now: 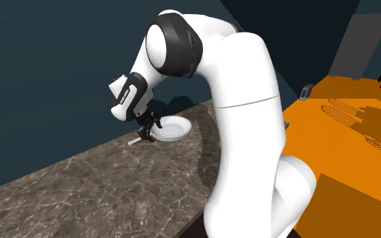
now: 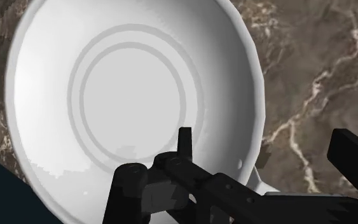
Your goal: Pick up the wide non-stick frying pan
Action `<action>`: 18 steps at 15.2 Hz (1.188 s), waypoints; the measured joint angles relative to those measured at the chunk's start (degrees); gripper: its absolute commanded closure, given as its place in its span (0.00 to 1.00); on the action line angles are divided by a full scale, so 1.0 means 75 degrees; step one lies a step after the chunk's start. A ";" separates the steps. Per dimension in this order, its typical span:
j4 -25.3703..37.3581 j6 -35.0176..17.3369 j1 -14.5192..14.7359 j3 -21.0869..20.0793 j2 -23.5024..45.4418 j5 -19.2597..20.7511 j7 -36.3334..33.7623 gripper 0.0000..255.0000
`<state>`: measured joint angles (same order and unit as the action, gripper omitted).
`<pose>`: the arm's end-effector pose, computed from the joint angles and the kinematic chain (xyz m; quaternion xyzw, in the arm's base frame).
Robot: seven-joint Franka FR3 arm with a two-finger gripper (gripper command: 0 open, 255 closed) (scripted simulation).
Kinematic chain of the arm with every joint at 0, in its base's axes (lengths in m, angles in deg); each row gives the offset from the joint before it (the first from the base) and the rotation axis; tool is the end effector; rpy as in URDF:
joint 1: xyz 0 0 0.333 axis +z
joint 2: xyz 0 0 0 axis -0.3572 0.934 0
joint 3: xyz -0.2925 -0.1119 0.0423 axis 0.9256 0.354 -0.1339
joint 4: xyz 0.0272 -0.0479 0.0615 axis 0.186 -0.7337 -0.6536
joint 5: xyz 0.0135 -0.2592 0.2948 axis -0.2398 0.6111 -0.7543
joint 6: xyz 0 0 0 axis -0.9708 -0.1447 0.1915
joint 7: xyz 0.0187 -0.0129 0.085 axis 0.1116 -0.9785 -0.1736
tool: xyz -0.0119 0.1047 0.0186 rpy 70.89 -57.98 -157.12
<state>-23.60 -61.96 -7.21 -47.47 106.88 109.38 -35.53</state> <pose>0.5879 0.1860 0.2701 0.9042 0.3738 -0.0599 0.1978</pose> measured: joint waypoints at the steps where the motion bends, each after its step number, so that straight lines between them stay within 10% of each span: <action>1: -0.0006 -0.0018 0.0001 0.0003 0.0014 0.0007 -0.0012 1.00; 18: 0.0096 0.0388 -0.0022 -0.0052 -0.0340 -0.0156 0.0222 1.00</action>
<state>-22.88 -59.05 -7.37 -47.86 104.33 108.21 -33.87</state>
